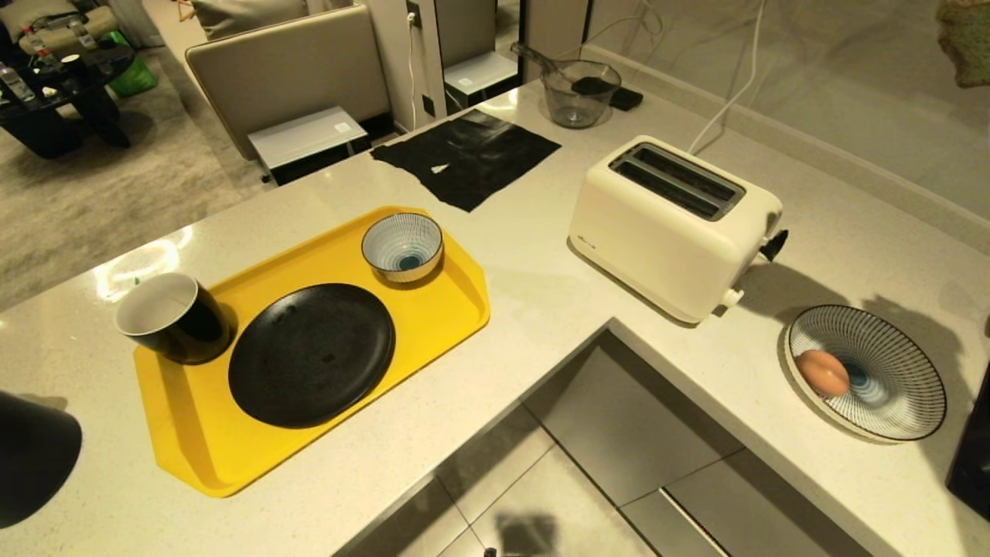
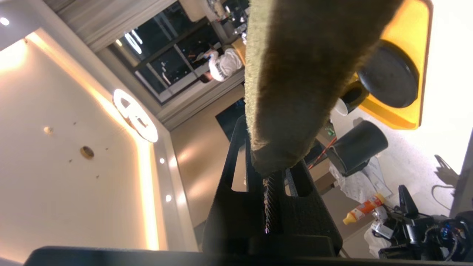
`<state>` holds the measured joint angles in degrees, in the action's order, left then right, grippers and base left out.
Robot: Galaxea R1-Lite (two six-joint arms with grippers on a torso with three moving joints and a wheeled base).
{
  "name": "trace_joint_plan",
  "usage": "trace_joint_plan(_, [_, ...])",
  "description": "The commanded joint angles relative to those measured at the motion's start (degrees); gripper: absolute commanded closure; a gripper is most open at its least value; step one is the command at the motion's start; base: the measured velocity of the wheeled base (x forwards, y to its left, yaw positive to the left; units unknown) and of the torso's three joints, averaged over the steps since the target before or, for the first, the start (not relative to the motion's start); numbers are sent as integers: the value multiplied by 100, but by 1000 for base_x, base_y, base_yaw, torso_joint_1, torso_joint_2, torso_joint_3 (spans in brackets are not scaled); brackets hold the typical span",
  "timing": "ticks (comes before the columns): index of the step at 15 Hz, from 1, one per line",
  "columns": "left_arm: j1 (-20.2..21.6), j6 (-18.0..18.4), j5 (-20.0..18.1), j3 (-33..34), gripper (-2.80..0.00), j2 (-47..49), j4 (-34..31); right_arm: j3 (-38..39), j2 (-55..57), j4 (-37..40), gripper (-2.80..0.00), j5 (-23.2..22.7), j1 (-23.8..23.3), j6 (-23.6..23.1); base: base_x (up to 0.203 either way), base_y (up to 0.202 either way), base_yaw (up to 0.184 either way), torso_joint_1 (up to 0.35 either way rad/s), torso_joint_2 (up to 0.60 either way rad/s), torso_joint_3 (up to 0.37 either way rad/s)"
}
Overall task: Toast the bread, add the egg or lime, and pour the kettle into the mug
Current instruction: Put the bread slices in the toaster
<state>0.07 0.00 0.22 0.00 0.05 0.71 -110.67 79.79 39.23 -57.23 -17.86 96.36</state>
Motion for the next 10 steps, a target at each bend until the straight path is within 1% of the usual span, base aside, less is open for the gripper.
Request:
trace_joint_plan(1, [3,0,4,0,0,4,0,1,4,23,0,-63,13,58,0,0,0,0,0,0])
trace_joint_plan(3, [4,0,4,0,0,4,0,-1,35,23,0,-112,113,56,0,0,0,0,0,0])
trace_joint_plan(4, [9,0,-4,0,0,4,0,-9,45,23,0,-104,242,56,0,0,0,0,0,0])
trace_joint_plan(10, [10,0,-1,0,0,4,0,-122,541,23,0,85,1209,133,0,0,0,0,0,0])
